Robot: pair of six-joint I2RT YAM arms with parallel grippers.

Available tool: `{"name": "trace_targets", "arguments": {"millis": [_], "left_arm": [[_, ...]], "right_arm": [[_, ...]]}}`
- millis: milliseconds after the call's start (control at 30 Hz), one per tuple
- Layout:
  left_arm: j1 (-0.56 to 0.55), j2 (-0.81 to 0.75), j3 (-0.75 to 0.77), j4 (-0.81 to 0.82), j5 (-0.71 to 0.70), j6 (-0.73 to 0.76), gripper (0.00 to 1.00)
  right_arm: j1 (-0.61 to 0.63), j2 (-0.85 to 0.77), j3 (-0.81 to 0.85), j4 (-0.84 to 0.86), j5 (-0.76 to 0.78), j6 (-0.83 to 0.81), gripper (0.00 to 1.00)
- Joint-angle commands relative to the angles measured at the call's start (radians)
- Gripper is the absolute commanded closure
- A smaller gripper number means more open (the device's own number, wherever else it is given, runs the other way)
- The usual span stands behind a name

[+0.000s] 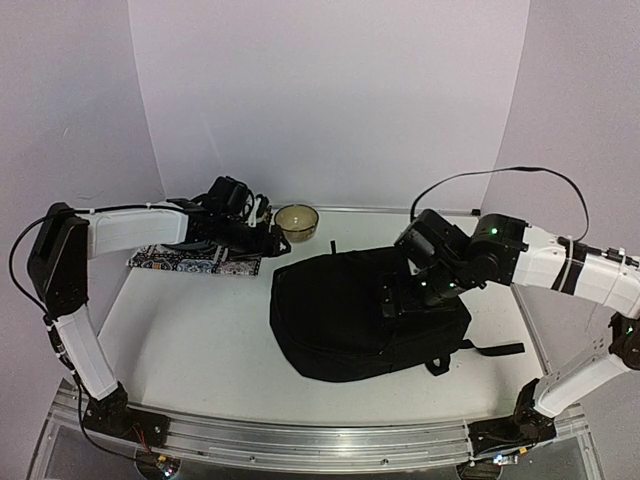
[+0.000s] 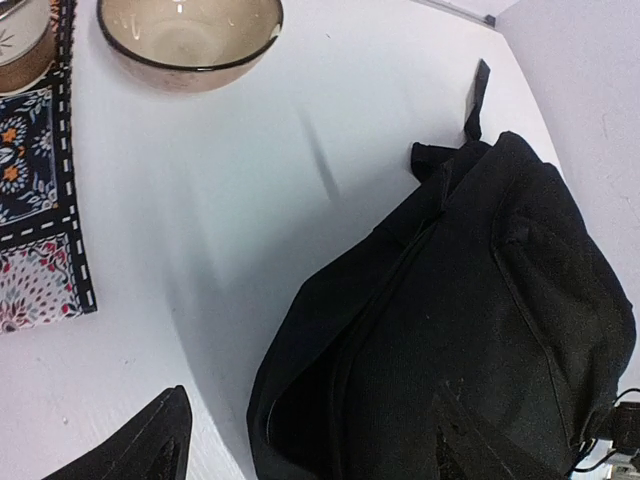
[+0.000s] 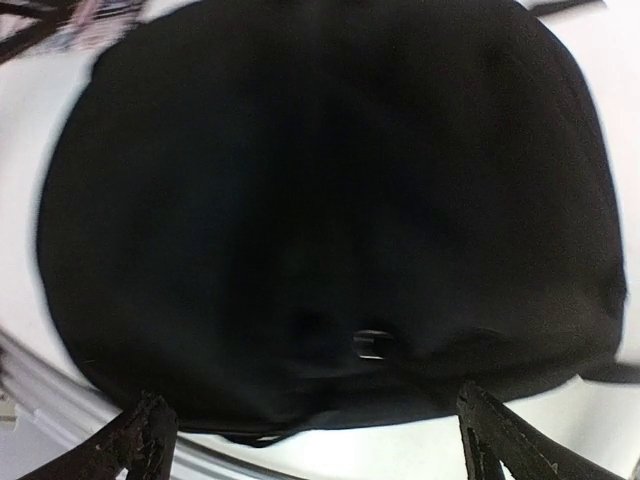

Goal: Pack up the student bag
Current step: Hold the largest pocket of the student bag.

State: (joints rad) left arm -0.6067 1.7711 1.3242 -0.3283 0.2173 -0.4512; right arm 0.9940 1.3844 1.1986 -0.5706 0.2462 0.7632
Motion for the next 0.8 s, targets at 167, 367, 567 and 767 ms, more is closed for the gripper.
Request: {"name": "trace_targets", "arguments": {"millis": [167, 367, 567, 767], "left_arm": [[0.005, 0.183, 0.149, -0.090, 0.167, 0.110, 0.23], [0.005, 0.210, 0.099, -0.090, 0.203, 0.085, 0.40], [0.007, 0.140, 0.014, -0.090, 0.116, 0.065, 0.99], [0.051, -0.009, -0.134, -0.092, 0.017, 0.024, 1.00]], "right_arm": [[-0.119, -0.026, -0.196, 0.000, 0.017, 0.074, 0.02], [-0.119, 0.109, -0.169, 0.130, -0.036, -0.008, 0.02], [-0.118, 0.249, -0.082, 0.201, -0.119, -0.089, 0.05], [-0.114, 0.353, 0.035, 0.215, -0.167, -0.151, 0.07]]}}
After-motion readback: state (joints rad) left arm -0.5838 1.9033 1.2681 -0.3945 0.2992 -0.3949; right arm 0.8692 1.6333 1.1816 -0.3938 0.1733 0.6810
